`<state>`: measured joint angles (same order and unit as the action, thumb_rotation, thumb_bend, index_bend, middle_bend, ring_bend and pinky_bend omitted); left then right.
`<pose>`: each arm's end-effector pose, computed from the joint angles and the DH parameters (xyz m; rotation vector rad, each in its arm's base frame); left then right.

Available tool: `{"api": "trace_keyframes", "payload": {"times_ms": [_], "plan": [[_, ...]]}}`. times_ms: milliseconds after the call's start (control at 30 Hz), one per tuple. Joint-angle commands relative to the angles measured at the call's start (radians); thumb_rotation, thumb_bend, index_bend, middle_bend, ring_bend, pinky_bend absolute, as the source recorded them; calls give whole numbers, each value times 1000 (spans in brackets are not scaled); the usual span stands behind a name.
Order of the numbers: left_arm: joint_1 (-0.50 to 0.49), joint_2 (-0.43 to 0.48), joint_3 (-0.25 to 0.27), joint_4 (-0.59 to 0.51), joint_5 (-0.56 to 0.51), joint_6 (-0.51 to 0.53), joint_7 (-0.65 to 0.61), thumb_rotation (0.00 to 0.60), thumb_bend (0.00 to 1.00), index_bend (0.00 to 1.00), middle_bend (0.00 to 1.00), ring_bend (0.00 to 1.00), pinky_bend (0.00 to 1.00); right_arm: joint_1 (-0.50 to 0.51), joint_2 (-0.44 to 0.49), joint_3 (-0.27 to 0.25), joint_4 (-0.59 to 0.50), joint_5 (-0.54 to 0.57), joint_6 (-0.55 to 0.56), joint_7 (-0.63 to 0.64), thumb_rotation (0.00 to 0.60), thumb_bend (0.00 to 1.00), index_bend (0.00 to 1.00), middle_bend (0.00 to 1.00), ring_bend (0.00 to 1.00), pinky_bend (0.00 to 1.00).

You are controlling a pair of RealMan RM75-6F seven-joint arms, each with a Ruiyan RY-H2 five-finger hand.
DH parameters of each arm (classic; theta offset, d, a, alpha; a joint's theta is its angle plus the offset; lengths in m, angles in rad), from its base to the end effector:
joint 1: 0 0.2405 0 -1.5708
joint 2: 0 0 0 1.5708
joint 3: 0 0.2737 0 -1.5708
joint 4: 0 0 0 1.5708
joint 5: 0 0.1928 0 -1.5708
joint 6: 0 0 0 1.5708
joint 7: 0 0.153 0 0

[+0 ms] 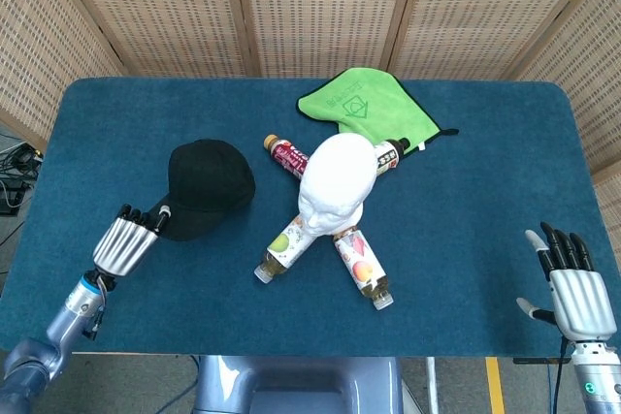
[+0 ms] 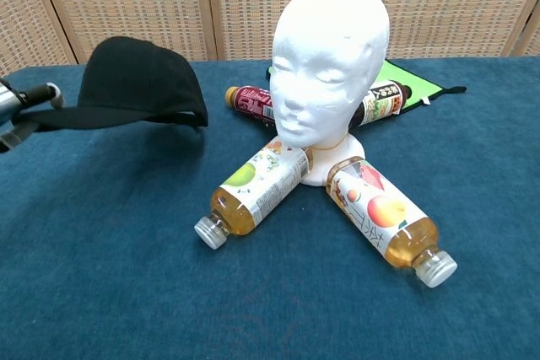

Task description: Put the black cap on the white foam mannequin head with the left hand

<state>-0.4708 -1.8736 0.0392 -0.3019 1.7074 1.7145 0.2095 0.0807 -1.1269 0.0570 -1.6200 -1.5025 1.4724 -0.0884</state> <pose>-0.2794 0.3073 0.0392 -1.6893 0.2236 -0.8296 -0.3186 -0.1898 0.1783 1.4124 -0.8542 0.8491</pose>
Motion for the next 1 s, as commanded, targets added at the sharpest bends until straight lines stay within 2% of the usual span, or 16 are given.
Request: {"api": "trace_keyframes", "payload": {"times_ms": [33,367,600,1000], "plan": [[-30,49,-17,-33,-4,37,20,600,710,812,885,855,770,0,0,0,0,-1,0,1,600,49,143,0,0,0],[-88,186,-45,-146,-7,62,65,600,710,812,885,855,769,0,0,0,0,-3,3,7,600,50,143,0,0,0],[-145,283,-71,-289,7,89,74,600,710,812,885,856,766,-2,2,1,-3,-6,8,9,600,50,143,0,0,0],[-234,370,-93,-469,70,89,146,600,708,806,885,855,765,-3,7,4,-2,-2,9,20,600,51,143,0,0,0]]}}
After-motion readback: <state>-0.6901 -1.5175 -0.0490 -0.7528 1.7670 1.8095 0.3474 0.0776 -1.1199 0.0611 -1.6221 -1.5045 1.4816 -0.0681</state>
